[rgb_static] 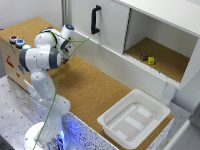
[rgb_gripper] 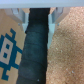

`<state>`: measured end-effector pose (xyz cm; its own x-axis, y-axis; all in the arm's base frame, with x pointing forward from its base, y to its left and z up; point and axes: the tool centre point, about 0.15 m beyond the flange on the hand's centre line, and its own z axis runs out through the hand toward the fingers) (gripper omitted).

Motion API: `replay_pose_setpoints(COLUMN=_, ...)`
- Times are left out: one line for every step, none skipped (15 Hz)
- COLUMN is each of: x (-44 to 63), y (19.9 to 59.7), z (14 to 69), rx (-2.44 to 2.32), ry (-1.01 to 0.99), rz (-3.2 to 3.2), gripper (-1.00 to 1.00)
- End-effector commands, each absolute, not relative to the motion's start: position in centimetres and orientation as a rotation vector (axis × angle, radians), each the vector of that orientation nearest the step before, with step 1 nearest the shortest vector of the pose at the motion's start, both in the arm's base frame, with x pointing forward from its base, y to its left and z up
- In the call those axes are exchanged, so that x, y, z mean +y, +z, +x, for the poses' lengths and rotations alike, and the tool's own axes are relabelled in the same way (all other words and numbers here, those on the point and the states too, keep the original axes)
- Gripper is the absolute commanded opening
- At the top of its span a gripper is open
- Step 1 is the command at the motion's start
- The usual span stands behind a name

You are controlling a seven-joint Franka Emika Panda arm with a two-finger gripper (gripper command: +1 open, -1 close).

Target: Grasp the drawer handle, then open it

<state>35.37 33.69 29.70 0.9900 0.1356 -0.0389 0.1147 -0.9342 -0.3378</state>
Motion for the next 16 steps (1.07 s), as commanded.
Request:
replay_pose_setpoints(x=28.2, y=27.8, z=35.7, rx=-0.153, ry=0.091, rz=-2.734, gripper=-1.00)
replay_pose_setpoints(x=27.2, y=27.5, z=35.7, rx=-0.137, ry=0.086, rz=-2.733, gripper=-1.00)
replay_pose_setpoints(x=26.4, y=27.3, z=35.7, rx=-0.131, ry=0.084, rz=-2.732, gripper=-1.00)
replay_pose_setpoints(x=25.7, y=27.1, z=35.7, rx=-0.125, ry=0.086, rz=-2.738, gripper=-1.00)
replay_pose_setpoints(x=25.1, y=26.8, z=35.7, rx=-0.117, ry=0.087, rz=-2.742, gripper=-1.00)
replay_pose_setpoints(x=24.0, y=26.6, z=35.7, rx=-0.103, ry=0.092, rz=-2.745, gripper=-1.00)
replay_pose_setpoints(x=23.1, y=26.4, z=35.7, rx=-0.088, ry=0.091, rz=-2.750, gripper=-1.00)
replay_pose_setpoints(x=22.0, y=26.3, z=35.7, rx=-0.075, ry=0.085, rz=-2.754, gripper=-1.00)
replay_pose_setpoints(x=20.9, y=26.2, z=35.7, rx=-0.052, ry=0.082, rz=-2.760, gripper=-1.00)
replay_pose_setpoints(x=19.8, y=26.2, z=35.7, rx=-0.035, ry=0.078, rz=-2.760, gripper=-1.00)
replay_pose_setpoints(x=18.6, y=26.0, z=35.7, rx=-0.017, ry=0.078, rz=-2.769, gripper=-1.00)
replay_pose_setpoints(x=17.6, y=26.0, z=35.8, rx=-0.007, ry=0.077, rz=-2.772, gripper=-1.00)
replay_pose_setpoints(x=16.5, y=25.9, z=35.8, rx=-0.001, ry=0.069, rz=-2.773, gripper=-1.00)
replay_pose_setpoints(x=15.7, y=25.9, z=36.0, rx=-0.011, ry=0.051, rz=-2.782, gripper=-1.00)
replay_pose_setpoints(x=15.0, y=25.8, z=36.3, rx=-0.011, ry=0.053, rz=-2.794, gripper=-1.00)
replay_pose_setpoints(x=14.3, y=25.7, z=36.4, rx=-0.002, ry=0.053, rz=-2.802, gripper=-1.00)
